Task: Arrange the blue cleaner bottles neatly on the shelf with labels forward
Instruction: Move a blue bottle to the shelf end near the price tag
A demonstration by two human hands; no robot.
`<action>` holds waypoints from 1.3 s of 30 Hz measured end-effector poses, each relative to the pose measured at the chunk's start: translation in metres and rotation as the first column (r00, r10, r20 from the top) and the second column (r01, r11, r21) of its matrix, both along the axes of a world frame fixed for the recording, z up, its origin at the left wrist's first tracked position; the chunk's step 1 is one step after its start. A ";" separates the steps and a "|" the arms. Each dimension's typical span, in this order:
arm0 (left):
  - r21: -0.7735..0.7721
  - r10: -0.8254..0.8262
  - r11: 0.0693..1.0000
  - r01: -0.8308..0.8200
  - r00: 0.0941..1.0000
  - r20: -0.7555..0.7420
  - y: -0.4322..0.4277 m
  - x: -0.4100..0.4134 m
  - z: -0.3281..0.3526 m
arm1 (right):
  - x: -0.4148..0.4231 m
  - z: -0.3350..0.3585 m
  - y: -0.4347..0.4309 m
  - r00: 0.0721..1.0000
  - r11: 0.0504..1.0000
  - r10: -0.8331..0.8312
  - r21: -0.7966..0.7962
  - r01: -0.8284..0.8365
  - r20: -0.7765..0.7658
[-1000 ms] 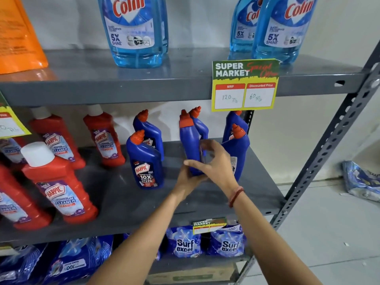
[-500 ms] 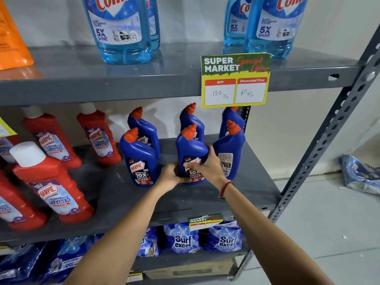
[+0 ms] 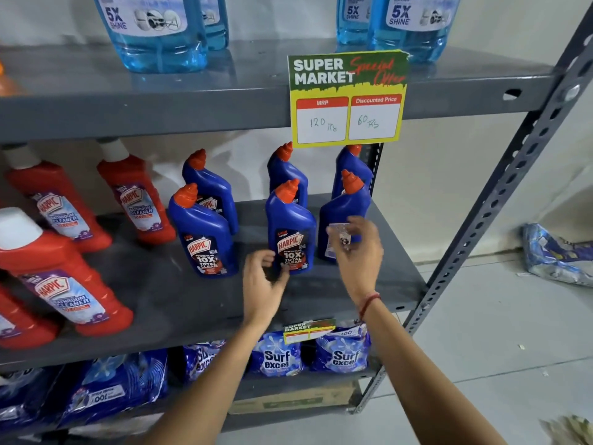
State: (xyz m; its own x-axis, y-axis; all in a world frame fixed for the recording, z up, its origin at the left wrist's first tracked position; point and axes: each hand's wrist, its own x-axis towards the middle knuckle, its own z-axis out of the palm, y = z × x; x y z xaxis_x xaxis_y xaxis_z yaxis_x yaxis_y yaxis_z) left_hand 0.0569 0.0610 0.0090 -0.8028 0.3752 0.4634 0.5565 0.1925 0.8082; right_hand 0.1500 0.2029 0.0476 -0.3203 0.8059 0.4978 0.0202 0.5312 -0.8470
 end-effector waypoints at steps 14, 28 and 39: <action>-0.164 -0.275 0.921 0.353 0.889 0.367 0.109 0.063 -0.005 | 0.003 0.014 0.060 0.948 0.989 0.151 -0.052 -0.142 0.279; -0.020 -0.564 0.750 0.661 0.655 0.503 0.137 0.034 0.034 | 0.039 0.035 0.084 0.911 0.860 0.408 -0.312 -0.403 -0.053; -0.167 -0.287 0.897 0.409 0.828 0.482 0.158 0.028 0.017 | 0.009 0.005 0.108 0.980 0.978 0.179 -0.119 -0.168 0.088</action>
State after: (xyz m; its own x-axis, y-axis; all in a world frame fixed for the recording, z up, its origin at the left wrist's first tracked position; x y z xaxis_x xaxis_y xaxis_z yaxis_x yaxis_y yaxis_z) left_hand 0.0850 0.2186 0.0263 -0.6891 0.7228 -0.0515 0.2285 0.2842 0.9312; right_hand 0.1591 0.3111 0.0525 -0.5030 0.7820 0.3680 0.0212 0.4368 -0.8993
